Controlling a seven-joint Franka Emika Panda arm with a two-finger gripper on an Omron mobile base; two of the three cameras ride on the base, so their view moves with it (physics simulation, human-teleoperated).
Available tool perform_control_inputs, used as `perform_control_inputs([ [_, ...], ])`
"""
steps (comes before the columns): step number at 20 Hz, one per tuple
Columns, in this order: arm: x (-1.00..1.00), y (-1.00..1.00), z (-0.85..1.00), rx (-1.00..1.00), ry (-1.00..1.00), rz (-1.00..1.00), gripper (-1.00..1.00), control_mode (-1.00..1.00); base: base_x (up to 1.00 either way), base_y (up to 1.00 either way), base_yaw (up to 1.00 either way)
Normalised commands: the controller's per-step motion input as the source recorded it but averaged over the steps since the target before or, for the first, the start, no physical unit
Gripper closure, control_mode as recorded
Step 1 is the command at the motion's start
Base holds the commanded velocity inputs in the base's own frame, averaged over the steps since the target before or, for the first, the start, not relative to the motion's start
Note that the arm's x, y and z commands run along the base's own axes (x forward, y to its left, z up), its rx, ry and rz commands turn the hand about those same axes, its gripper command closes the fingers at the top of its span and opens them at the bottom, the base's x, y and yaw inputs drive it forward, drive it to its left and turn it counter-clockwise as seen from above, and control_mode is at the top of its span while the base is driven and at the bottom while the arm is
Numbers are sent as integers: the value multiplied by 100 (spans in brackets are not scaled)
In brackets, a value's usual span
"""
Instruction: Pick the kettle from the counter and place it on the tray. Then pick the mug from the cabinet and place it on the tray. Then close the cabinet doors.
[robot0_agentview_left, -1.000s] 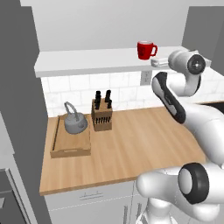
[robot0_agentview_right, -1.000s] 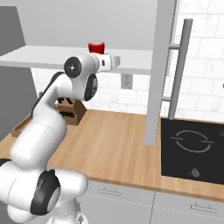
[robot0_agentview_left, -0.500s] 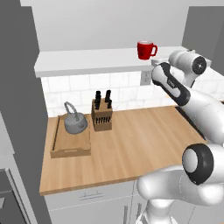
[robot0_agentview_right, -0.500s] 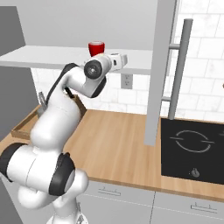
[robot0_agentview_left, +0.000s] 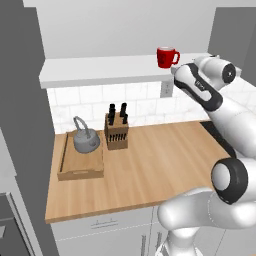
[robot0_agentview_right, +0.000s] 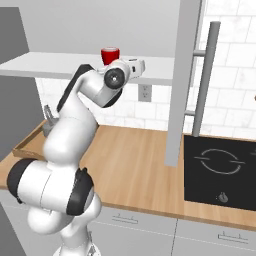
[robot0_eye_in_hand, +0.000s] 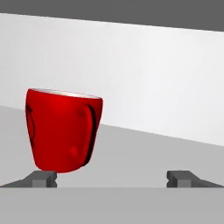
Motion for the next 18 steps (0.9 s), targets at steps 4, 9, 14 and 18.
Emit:
perform_control_inputs([
  [4, 0, 10, 1, 0, -1, 8, -100, -100, 0, 0, 0],
  [9, 0, 3, 0, 0, -1, 6, -100, -100, 0, 0, 0],
  [14, 0, 9, 17, 0, -1, 7, -100, -100, 0, 0, 0],
  [18, 0, 0, 42, 0, -7, 4, -100, -100, 0, 0, 0],
])
